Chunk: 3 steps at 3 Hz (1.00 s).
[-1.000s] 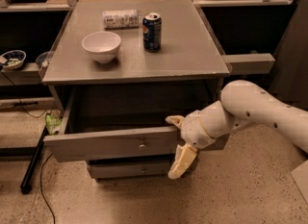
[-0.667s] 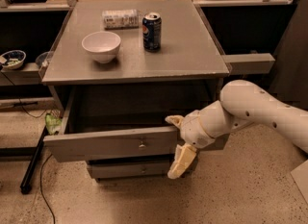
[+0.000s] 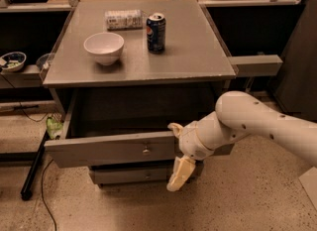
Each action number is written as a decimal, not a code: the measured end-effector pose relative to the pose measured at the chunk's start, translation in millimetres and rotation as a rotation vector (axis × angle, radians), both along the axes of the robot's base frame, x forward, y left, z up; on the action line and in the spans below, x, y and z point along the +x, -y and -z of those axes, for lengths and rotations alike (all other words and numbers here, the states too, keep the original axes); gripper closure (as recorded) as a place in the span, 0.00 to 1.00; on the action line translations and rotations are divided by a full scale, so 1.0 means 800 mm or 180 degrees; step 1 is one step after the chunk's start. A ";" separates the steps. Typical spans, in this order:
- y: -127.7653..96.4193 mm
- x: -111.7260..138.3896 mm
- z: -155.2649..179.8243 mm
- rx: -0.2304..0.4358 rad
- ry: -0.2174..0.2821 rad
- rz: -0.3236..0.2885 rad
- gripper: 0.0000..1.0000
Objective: Open top drawer
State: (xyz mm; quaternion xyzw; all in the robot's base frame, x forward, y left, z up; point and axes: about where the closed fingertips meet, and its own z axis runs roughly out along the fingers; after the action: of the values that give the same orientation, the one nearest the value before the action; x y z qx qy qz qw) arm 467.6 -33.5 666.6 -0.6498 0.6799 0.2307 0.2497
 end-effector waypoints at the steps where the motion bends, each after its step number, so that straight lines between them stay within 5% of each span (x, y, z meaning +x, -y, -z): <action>1: 0.000 0.000 -0.004 0.0000 0.0000 0.0000 0.00; 3: 0.011 -0.042 -0.050 0.0593 -0.0045 -0.0284 0.00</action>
Offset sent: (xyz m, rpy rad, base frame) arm -0.0301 -0.0096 0.0543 0.2005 -0.0019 0.0894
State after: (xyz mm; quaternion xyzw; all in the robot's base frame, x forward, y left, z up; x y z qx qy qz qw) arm 434.0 -42.5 706.5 -0.6517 0.6276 0.3084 0.2937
